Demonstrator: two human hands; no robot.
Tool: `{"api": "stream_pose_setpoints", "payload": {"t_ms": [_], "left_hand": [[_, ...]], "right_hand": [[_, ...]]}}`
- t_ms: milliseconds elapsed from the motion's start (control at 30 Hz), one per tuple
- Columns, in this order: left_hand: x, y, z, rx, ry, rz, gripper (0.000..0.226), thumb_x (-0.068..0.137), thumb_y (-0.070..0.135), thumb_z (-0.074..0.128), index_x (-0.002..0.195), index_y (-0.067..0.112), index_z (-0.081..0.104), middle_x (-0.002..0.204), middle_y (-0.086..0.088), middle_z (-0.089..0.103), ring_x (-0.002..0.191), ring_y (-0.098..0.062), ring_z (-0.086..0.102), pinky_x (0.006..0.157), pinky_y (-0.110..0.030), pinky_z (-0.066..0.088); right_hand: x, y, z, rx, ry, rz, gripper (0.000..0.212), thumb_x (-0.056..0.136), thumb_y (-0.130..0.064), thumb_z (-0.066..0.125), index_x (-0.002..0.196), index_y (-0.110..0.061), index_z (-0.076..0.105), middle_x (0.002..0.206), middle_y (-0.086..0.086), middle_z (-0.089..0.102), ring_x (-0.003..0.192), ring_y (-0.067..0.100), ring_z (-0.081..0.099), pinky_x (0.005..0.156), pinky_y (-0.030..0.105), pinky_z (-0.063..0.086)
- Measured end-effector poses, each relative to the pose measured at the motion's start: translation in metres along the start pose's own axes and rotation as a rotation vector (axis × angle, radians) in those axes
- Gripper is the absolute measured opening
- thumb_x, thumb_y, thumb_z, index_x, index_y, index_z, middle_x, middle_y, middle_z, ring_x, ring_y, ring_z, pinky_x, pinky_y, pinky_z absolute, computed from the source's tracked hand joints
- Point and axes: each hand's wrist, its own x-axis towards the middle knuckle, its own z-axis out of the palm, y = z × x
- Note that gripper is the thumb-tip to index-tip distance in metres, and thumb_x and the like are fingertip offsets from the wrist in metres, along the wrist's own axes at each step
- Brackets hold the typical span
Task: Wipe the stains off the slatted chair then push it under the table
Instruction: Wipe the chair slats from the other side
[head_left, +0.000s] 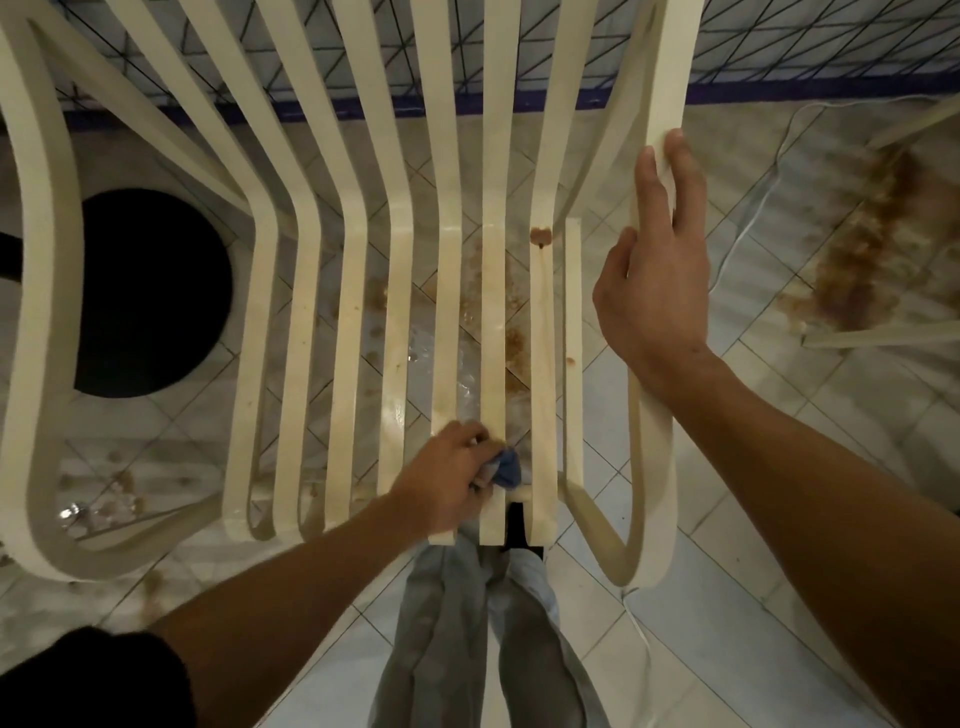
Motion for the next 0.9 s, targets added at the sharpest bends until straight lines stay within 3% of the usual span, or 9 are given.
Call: {"api": "stream_pose_setpoints", "payload": {"t_ms": [100,200,267,367,467,567,700,800,900], "left_hand": [[-0.038,0.007,0.024,-0.008,-0.054,0.084,0.039,0.085,0.03,0.059,0.123,0.022,0.059,0.12,0.001,0.055,0.106,-0.017,0.053,0.091,-0.035,0.051],[-0.061,0.015,0.038,0.035,-0.198,0.088,0.04,0.095,0.029,0.053,0.134,0.024,0.052,0.133,0.002,0.048,0.123,-0.017,0.043,0.106,-0.037,0.04],[-0.07,0.015,0.039,-0.014,-0.229,0.113,0.039,0.097,0.031,0.047,0.135,0.024,0.053,0.134,0.002,0.049,0.125,-0.015,0.041,0.107,-0.037,0.037],[-0.062,0.005,0.024,-0.167,-0.068,0.049,0.041,0.088,0.037,0.05,0.123,0.019,0.062,0.122,0.001,0.057,0.116,-0.006,0.046,0.101,-0.03,0.045],[-0.025,-0.019,-0.008,-0.161,0.196,-0.115,0.04,0.085,0.021,0.066,0.125,0.016,0.061,0.125,-0.003,0.055,0.114,-0.015,0.051,0.1,-0.03,0.045],[0.024,-0.048,-0.046,-0.023,0.342,-0.107,0.051,0.078,0.008,0.074,0.127,0.01,0.06,0.118,-0.008,0.061,0.106,-0.024,0.055,0.096,-0.031,0.043],[0.051,-0.076,-0.053,0.127,0.264,-0.144,0.05,0.082,0.013,0.072,0.131,0.015,0.057,0.12,-0.009,0.06,0.105,-0.033,0.056,0.094,-0.045,0.047],[0.034,-0.063,-0.039,0.066,0.267,-0.159,0.05,0.083,0.009,0.07,0.131,0.012,0.057,0.122,-0.012,0.059,0.105,-0.034,0.054,0.095,-0.046,0.046],[0.002,-0.051,-0.025,0.024,0.265,-0.127,0.051,0.079,0.006,0.072,0.128,0.012,0.059,0.118,-0.01,0.059,0.1,-0.031,0.055,0.091,-0.045,0.049]], "right_hand": [[-0.001,0.001,0.0,-0.003,0.003,0.009,0.063,0.097,0.002,0.043,0.154,-0.011,0.023,0.164,0.005,0.008,0.148,0.021,0.019,0.087,-0.009,0.011],[-0.001,0.001,-0.001,-0.003,0.013,0.003,0.062,0.097,0.002,0.043,0.154,-0.011,0.023,0.163,0.005,0.008,0.147,0.021,0.02,0.086,-0.009,0.01],[-0.002,0.0,-0.001,0.003,0.007,0.003,0.062,0.097,0.003,0.043,0.154,-0.011,0.023,0.163,0.005,0.008,0.148,0.021,0.019,0.087,-0.008,0.011],[-0.001,0.001,-0.001,0.009,0.005,0.003,0.063,0.097,0.002,0.043,0.154,-0.011,0.022,0.164,0.004,0.007,0.148,0.02,0.018,0.096,-0.002,0.013],[-0.001,-0.001,-0.002,0.012,-0.005,0.024,0.063,0.097,0.001,0.044,0.155,-0.012,0.021,0.164,0.003,0.006,0.149,0.02,0.016,0.106,0.012,0.014],[-0.002,-0.002,-0.002,0.002,-0.001,0.025,0.063,0.098,0.0,0.044,0.155,-0.012,0.021,0.164,0.003,0.006,0.149,0.02,0.016,0.105,0.011,0.013],[-0.002,-0.002,-0.001,-0.019,0.009,0.02,0.062,0.098,0.001,0.043,0.155,-0.012,0.021,0.164,0.003,0.006,0.149,0.019,0.016,0.1,0.0,0.01],[-0.002,-0.001,-0.001,-0.02,0.008,0.013,0.062,0.097,0.003,0.043,0.154,-0.01,0.022,0.164,0.004,0.007,0.148,0.018,0.016,0.087,-0.011,0.008],[-0.001,0.0,0.0,-0.028,0.017,0.008,0.062,0.097,0.002,0.043,0.154,-0.01,0.022,0.164,0.004,0.007,0.149,0.018,0.016,0.095,-0.006,0.007]]}}
